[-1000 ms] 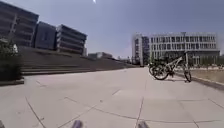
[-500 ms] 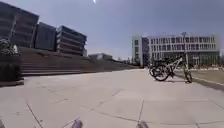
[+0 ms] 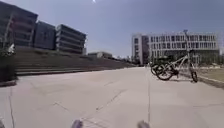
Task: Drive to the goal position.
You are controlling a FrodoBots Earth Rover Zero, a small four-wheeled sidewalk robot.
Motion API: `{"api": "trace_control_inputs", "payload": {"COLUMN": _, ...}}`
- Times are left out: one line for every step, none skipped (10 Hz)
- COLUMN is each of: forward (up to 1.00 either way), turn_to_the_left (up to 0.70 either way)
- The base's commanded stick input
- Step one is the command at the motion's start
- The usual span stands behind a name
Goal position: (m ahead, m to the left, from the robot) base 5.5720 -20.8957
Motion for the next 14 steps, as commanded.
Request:
{"api": "trace_control_inputs", "payload": {"forward": 0.62, "turn_to_the_left": 0.0}}
{"api": "trace_control_inputs", "payload": {"forward": 0.0, "turn_to_the_left": 0.0}}
{"api": "trace_control_inputs", "payload": {"forward": 0.0, "turn_to_the_left": 0.0}}
{"api": "trace_control_inputs", "payload": {"forward": 0.0, "turn_to_the_left": 0.0}}
{"api": "trace_control_inputs", "payload": {"forward": 0.0, "turn_to_the_left": 0.0}}
{"api": "trace_control_inputs", "payload": {"forward": 0.0, "turn_to_the_left": 0.0}}
{"api": "trace_control_inputs", "payload": {"forward": 0.0, "turn_to_the_left": 0.0}}
{"api": "trace_control_inputs", "payload": {"forward": 0.0, "turn_to_the_left": 0.0}}
{"api": "trace_control_inputs", "payload": {"forward": 0.0, "turn_to_the_left": 0.0}}
{"api": "trace_control_inputs", "payload": {"forward": 0.0, "turn_to_the_left": 0.0}}
{"api": "trace_control_inputs", "payload": {"forward": 0.0, "turn_to_the_left": -0.44}}
{"api": "trace_control_inputs", "payload": {"forward": 0.0, "turn_to_the_left": -0.7}}
{"api": "trace_control_inputs", "payload": {"forward": 0.01, "turn_to_the_left": -0.7}}
{"api": "trace_control_inputs", "payload": {"forward": 0.31, "turn_to_the_left": -0.77}}
